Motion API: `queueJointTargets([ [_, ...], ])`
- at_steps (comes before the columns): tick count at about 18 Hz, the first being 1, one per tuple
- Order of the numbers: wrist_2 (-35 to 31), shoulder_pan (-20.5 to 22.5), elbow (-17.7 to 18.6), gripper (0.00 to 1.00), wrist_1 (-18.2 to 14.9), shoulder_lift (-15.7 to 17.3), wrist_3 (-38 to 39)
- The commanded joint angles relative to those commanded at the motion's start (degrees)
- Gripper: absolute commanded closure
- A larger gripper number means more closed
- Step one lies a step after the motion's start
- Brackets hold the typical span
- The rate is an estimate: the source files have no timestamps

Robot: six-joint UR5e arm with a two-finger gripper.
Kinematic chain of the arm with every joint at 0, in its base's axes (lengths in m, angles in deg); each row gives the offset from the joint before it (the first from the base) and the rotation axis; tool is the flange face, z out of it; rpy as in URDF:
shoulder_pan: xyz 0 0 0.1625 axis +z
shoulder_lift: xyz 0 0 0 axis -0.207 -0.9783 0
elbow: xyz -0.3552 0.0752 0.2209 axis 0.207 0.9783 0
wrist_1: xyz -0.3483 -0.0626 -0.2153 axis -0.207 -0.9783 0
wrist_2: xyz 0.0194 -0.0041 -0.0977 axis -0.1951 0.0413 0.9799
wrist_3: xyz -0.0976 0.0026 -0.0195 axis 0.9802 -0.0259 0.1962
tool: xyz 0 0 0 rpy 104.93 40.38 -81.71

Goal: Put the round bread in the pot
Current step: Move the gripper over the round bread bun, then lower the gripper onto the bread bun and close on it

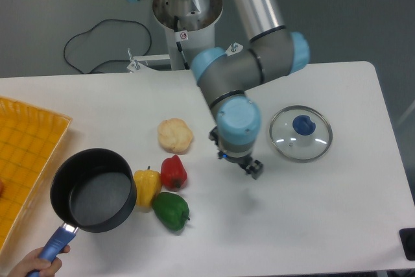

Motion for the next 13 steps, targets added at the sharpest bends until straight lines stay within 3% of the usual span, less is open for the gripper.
queueJointTargets([
  [3, -0.1, -2.5, 3.3, 0.0, 2.4, 0.4, 0.0],
  [13, -0.6, -4.9, 8.7, 0.02, 2.4, 4.9, -0.1],
])
